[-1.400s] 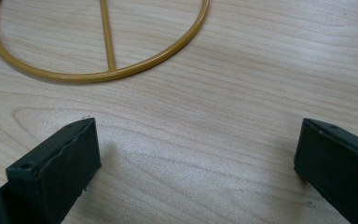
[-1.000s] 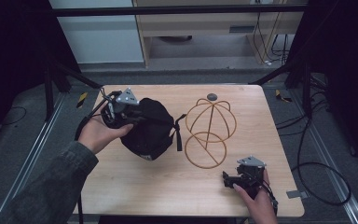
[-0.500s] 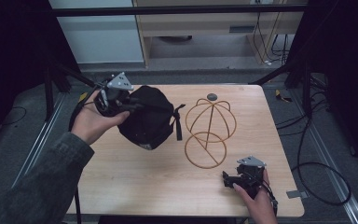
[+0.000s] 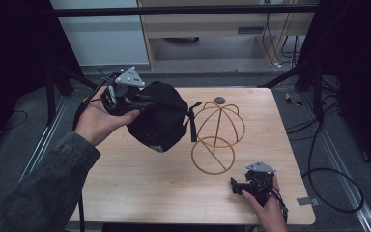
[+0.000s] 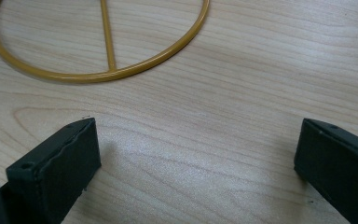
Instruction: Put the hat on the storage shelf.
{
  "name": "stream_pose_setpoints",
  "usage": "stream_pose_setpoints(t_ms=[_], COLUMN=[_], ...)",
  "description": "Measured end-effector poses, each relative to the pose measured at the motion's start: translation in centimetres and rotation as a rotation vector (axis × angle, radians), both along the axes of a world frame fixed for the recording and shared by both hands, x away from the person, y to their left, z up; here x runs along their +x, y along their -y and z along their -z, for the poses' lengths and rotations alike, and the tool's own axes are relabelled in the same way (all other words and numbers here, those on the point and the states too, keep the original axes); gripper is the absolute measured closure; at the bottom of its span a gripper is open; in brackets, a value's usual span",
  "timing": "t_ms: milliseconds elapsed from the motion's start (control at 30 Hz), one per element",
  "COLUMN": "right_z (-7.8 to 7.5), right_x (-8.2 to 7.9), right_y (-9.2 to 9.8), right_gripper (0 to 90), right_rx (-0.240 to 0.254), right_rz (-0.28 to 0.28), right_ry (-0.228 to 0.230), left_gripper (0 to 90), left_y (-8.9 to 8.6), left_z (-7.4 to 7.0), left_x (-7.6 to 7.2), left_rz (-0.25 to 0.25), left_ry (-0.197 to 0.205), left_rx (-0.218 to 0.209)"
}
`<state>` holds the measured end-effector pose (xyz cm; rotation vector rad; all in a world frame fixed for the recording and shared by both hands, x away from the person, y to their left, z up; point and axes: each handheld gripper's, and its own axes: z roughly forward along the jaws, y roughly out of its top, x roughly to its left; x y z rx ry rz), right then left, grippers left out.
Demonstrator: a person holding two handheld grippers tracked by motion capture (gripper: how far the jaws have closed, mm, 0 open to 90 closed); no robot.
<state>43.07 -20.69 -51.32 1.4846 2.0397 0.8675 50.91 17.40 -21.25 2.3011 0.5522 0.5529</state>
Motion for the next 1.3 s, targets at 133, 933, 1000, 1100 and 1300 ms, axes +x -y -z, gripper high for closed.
stream_pose_setpoints(t_ms=[133, 933, 1000, 1100, 1300], right_z=[0.0, 0.0, 0.0, 0.0, 0.0], right_x=[0.0, 0.0, 0.0, 0.0, 0.0], right_y=[0.0, 0.0, 0.0, 0.0, 0.0], right_gripper=[0.4, 0.4, 0.4, 0.4, 0.4], right_rx=[0.0, 0.001, 0.003, 0.001, 0.004], right_rz=[0.0, 0.0, 0.001, 0.0, 0.0], right_ry=[0.001, -0.001, -0.001, -0.001, 0.0], left_gripper=[75.1, 75.1, 75.0, 75.0, 75.0], left_y=[-0.6, -1.9, -1.7, -1.5, -0.3], left_z=[-0.6, -4.1, -4.2, -4.4, -5.0], left_x=[-0.3, -1.1, -1.0, -1.0, -0.8], left_rz=[-0.007, -0.022, -0.021, -0.018, -0.005], left_ry=[0.007, 0.03, 0.027, 0.024, 0.033], left_rx=[-0.001, -0.028, -0.026, -0.025, -0.026])
